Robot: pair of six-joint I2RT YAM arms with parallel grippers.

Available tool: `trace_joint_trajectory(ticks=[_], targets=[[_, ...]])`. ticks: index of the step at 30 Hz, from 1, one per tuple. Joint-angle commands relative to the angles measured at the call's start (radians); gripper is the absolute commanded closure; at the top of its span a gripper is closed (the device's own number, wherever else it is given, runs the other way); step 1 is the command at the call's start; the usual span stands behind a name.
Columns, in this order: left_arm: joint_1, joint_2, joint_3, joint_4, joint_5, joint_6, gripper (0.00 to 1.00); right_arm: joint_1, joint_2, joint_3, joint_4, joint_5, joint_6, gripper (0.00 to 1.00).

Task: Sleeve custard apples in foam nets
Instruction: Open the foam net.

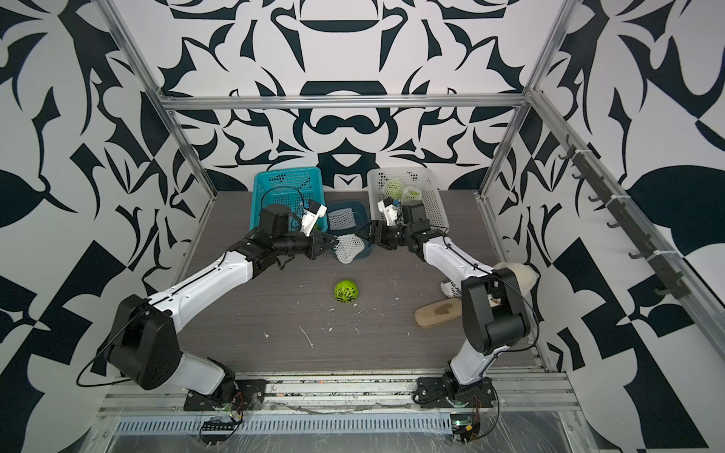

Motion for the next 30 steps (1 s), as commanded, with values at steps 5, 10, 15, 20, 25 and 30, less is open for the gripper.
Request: trace_joint_trajectory(ticks=[5, 10, 15, 20, 25, 30], targets=[[0.001, -0.013, -0.018, 0.026, -0.039, -0.009, 1.00, 0.002, -0.032, -0.020, 0.145, -0.099, 0.085, 0.39], [0.000, 0.003, -0.015, 0.029, -0.048, -0.022, 1.00, 0.001, -0.056, -0.031, 0.190, -0.128, 0.119, 0.42], [0.002, 0.006, -0.012, 0.022, -0.068, -0.024, 1.00, 0.003, -0.066, -0.040, 0.215, -0.139, 0.141, 0.55], [0.002, 0.009, -0.018, 0.017, -0.080, -0.030, 1.00, 0.002, -0.072, -0.042, 0.215, -0.142, 0.141, 0.70], [0.002, 0.006, -0.015, 0.023, -0.053, -0.042, 1.00, 0.002, -0.057, -0.046, 0.218, -0.145, 0.133, 0.69], [0.002, 0.007, -0.006, 0.028, 0.019, -0.052, 1.00, 0.002, -0.038, -0.049, 0.219, -0.125, 0.110, 0.39]])
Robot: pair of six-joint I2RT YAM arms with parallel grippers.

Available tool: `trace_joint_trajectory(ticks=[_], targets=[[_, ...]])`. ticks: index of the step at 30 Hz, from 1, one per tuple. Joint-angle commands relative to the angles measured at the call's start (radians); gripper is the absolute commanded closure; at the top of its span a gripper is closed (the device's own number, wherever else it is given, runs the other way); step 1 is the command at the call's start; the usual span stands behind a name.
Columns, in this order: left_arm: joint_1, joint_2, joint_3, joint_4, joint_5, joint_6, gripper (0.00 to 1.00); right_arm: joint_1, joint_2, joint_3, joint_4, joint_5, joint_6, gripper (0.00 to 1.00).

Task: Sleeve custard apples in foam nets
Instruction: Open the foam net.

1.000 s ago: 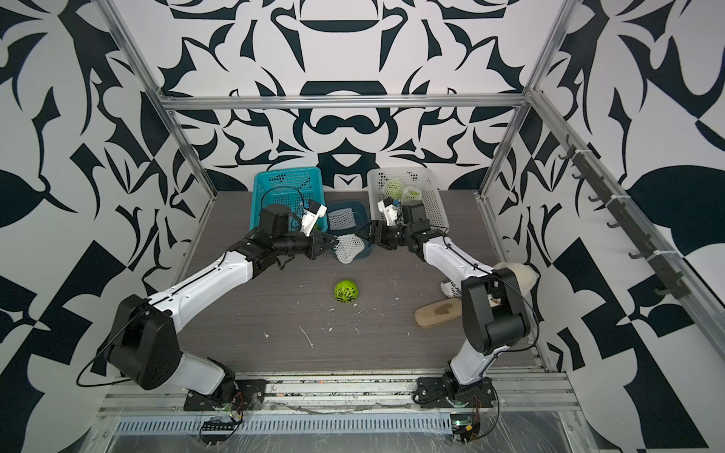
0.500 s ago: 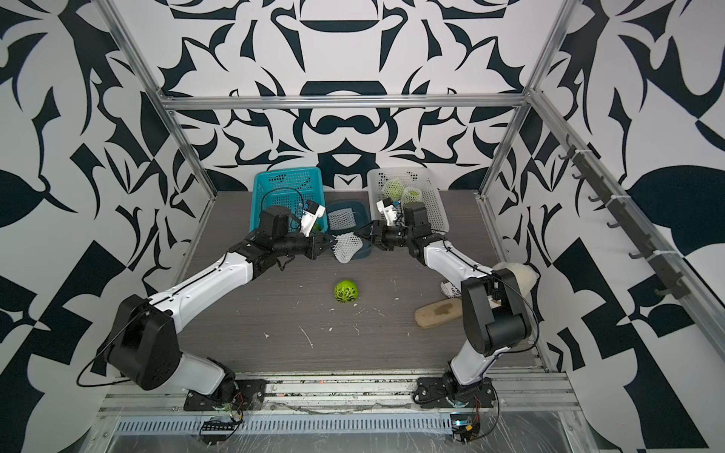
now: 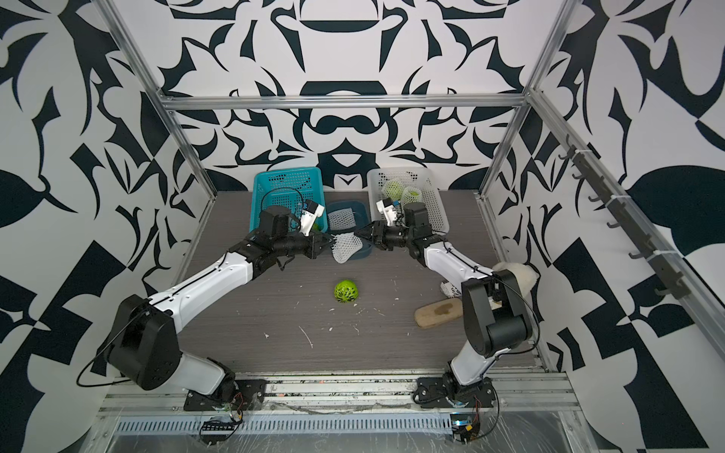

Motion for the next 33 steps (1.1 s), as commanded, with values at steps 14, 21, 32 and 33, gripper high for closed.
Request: trace_joint_trajectory(ticks=[14, 21, 32, 33], targets=[[0.013, 0.033, -0.006, 0.018, -0.030, -0.036, 1.00, 0.002, -0.024, -0.045, 0.175, -0.081, 0.089, 0.37], [0.042, 0.051, -0.018, 0.025, -0.063, -0.069, 1.00, 0.002, -0.068, -0.038, 0.078, -0.072, 0.039, 0.44], [0.043, 0.055, -0.018, 0.043, -0.013, -0.086, 1.00, 0.014, -0.035, -0.044, 0.199, -0.098, 0.128, 0.56], [0.042, 0.054, -0.019, 0.045, -0.010, -0.087, 1.00, 0.016, -0.032, -0.044, 0.202, -0.097, 0.128, 0.57]])
